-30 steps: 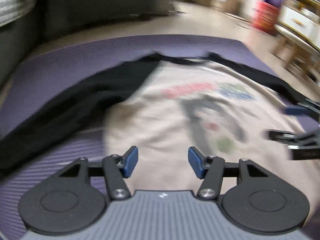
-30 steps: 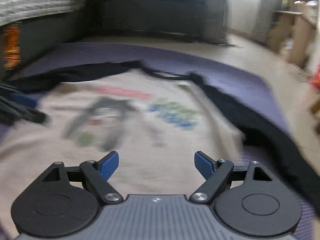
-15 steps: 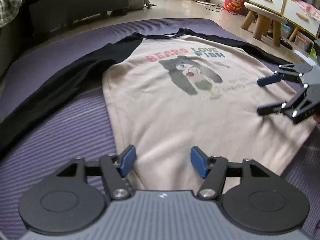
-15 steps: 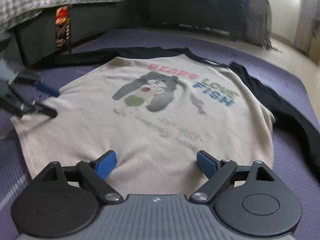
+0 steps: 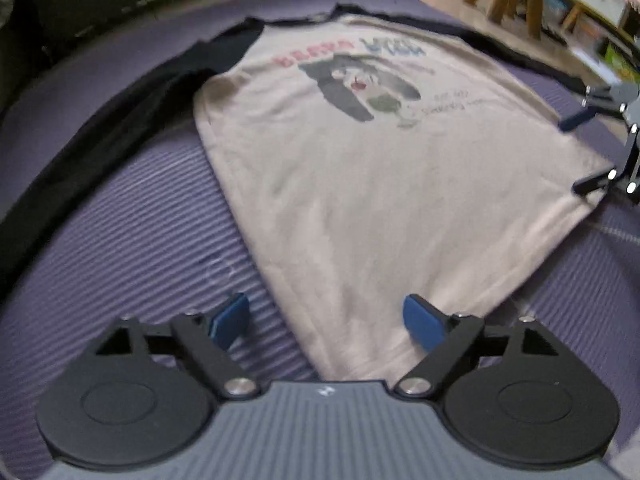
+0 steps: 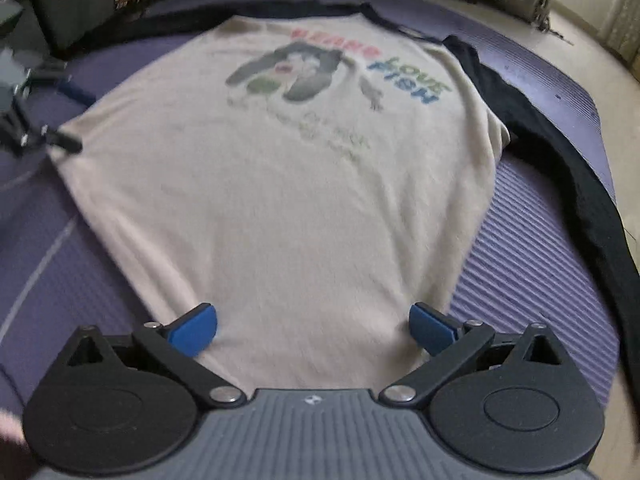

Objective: Fold clothes

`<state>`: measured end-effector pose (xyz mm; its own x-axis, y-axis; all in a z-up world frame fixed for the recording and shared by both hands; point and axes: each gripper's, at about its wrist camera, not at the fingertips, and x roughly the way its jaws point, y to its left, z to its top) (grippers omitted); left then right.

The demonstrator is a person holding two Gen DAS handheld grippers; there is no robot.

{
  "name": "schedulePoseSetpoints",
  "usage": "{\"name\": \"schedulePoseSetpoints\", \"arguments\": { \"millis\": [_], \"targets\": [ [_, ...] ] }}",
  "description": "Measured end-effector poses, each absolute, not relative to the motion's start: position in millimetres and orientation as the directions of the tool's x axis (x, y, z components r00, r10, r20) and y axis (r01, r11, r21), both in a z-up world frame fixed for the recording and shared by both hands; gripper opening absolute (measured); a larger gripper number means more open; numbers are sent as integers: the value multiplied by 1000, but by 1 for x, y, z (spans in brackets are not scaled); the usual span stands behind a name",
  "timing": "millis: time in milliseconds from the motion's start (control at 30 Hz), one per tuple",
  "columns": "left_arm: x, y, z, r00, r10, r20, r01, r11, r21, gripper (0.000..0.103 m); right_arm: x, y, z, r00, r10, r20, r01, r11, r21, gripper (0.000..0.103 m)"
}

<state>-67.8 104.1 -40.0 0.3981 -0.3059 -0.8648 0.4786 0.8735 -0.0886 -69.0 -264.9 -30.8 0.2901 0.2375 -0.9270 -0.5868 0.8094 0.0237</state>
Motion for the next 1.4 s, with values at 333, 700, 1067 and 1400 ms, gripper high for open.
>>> {"name": "schedulePoseSetpoints", "arguments": {
  "millis": [333,700,1067,1400],
  "targets": [
    [12,70,2,550,-251,-796,360,932,-45,78,-3,-330,-14,584,-3,-812,-88,994,-67,102],
    [146,-72,1,622,-280,-732,408,913,-3,79,64,-382,-12,786,-88,-611,16,992,-122,90],
    [198,-132,-38,728,-334,-598,401,916,-25,58,166,-421,-62,715,192,-673,-295,955,-40,59],
    [205,-151,-64,761,-277,-586,336,942,-9,53,159,-398,-63,772,83,-630,-323,905,-276,3]
  ]
}}
